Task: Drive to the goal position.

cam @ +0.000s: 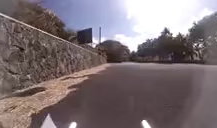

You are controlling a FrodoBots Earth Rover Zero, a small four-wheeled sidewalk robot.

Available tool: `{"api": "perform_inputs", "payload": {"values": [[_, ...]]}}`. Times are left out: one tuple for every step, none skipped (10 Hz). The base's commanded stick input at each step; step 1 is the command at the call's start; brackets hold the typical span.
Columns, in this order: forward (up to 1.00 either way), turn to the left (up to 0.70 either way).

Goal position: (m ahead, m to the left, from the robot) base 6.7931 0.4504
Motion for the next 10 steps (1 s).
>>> {"api": "perform_inputs", "payload": {"values": [[0.50, 0.00], [0.50, 0.00], [0.50, 0.00], [0.50, 0.00], [0.50, 0.00], [0.50, 0.00], [0.50, 0.00], [0.50, 0.00], [0.50, 0.00], [0.50, 0.00]]}}
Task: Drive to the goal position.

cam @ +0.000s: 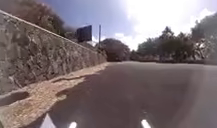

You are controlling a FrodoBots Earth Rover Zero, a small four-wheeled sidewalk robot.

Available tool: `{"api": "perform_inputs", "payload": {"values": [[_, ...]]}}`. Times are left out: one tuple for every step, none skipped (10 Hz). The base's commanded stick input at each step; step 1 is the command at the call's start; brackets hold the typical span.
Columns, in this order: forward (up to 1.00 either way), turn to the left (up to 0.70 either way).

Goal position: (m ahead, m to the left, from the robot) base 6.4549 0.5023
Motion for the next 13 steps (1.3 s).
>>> {"api": "perform_inputs", "payload": {"values": [[0.50, 0.00], [0.50, 0.00], [0.50, 0.00], [0.50, 0.00], [0.50, 0.00], [0.50, 0.00], [0.50, 0.00], [0.50, 0.00], [0.50, 0.00], [0.50, 0.00], [0.50, 0.00], [0.50, 0.00], [0.50, 0.00]]}}
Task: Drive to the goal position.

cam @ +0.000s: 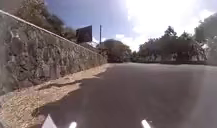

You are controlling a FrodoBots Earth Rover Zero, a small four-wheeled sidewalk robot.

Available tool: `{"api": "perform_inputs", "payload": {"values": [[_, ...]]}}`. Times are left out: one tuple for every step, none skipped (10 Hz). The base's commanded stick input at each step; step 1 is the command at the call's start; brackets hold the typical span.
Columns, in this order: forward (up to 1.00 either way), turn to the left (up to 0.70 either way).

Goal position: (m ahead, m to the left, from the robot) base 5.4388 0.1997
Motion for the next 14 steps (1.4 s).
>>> {"api": "perform_inputs", "payload": {"values": [[0.50, 0.00], [0.50, 0.00], [0.50, 0.00], [0.50, 0.00], [0.50, 0.00], [0.50, 0.00], [0.50, 0.00], [0.50, 0.00], [0.50, 0.00], [0.50, 0.00], [0.50, -0.25], [0.50, -0.25], [0.50, -0.25], [0.50, -0.25]]}}
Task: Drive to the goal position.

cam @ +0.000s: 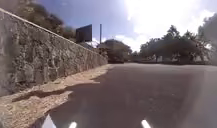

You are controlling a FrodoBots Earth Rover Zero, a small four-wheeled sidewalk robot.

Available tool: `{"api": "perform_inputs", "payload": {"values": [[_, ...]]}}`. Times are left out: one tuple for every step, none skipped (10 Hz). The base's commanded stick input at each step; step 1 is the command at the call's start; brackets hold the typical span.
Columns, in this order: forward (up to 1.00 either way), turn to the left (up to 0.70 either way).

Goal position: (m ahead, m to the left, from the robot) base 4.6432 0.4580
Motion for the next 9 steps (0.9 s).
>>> {"api": "perform_inputs", "payload": {"values": [[0.50, -0.25], [0.50, -0.25], [0.50, -0.25], [0.50, -0.25], [0.50, 0.00], [0.50, 0.00], [0.50, 0.00], [0.50, 0.00], [0.50, 0.00]]}}
